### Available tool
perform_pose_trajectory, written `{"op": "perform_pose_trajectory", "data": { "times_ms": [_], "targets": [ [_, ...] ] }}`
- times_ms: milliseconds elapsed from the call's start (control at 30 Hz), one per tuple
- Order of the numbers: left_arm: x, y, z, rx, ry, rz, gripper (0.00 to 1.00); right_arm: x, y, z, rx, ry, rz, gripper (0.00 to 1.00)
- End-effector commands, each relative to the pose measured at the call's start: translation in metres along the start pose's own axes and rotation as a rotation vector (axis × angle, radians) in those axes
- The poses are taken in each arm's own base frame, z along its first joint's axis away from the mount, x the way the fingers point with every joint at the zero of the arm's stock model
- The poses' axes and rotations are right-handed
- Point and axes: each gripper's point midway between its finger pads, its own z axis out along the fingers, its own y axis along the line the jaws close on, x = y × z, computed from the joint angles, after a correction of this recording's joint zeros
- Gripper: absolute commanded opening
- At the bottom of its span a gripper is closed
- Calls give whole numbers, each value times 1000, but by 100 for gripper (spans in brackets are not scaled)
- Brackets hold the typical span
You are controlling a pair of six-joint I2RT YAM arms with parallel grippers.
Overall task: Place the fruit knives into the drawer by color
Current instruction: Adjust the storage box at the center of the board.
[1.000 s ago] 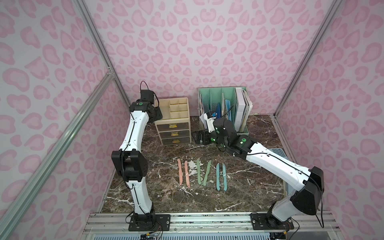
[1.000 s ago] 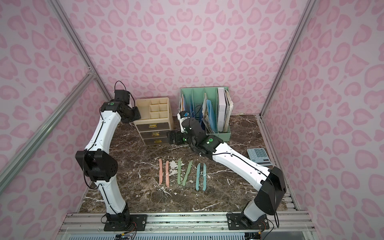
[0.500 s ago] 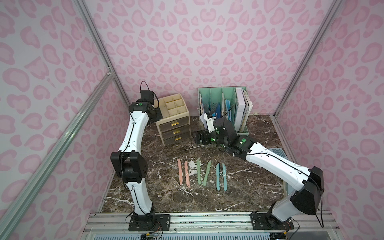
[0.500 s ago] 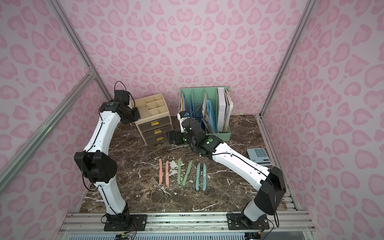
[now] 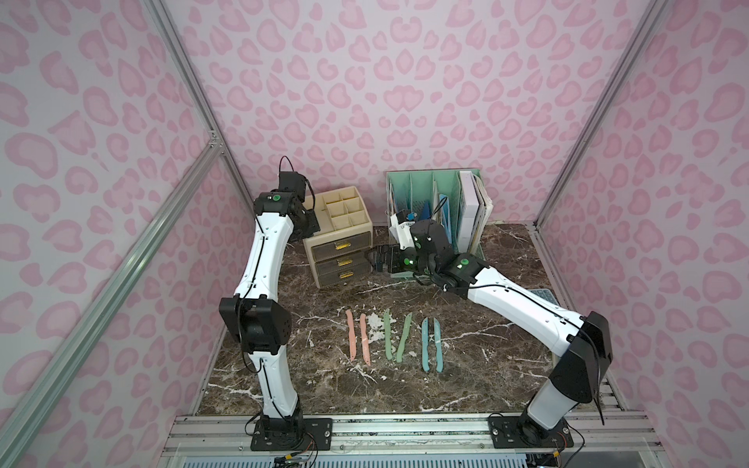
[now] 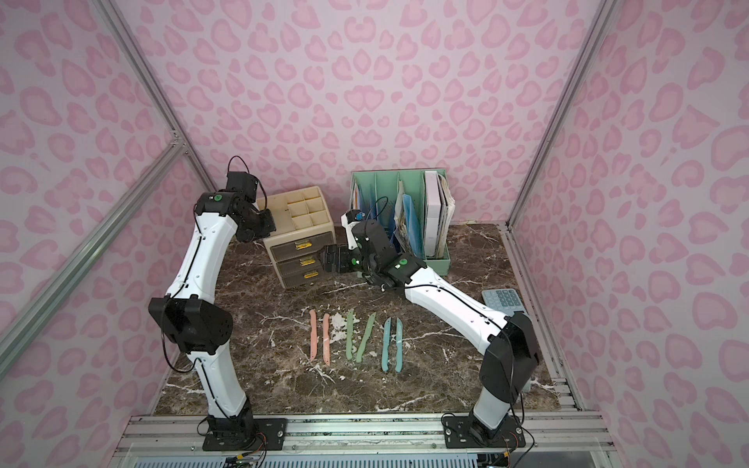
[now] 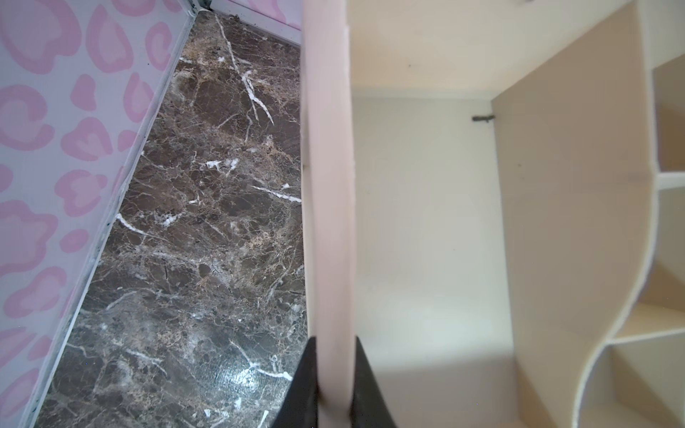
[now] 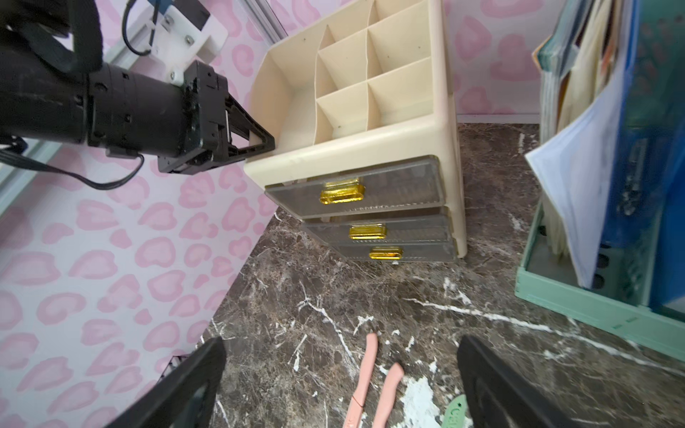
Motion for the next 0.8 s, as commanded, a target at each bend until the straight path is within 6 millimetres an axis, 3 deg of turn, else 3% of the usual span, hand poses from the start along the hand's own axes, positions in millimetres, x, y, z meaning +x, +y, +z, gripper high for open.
{"op": "perform_pose_trajectory", "data": {
  "times_ms": [0,133,467,667,767],
  "targets": [
    [10,12,-9,-59,34,-36,14,-1,18,5,-126,44,82,100],
    [19,19,-16,-87,54,-95,11,4,19,13,-186,81,161,100],
    [45,16,-30,-35,124,-218,11,28,16,30,-367,162,471,100],
    [61,6,-25,-3,145,-204,18,40,14,43,-454,192,611,99],
    [71,0,-20,-2,158,-171,23,48,7,49,-480,199,668,93]
  ]
}}
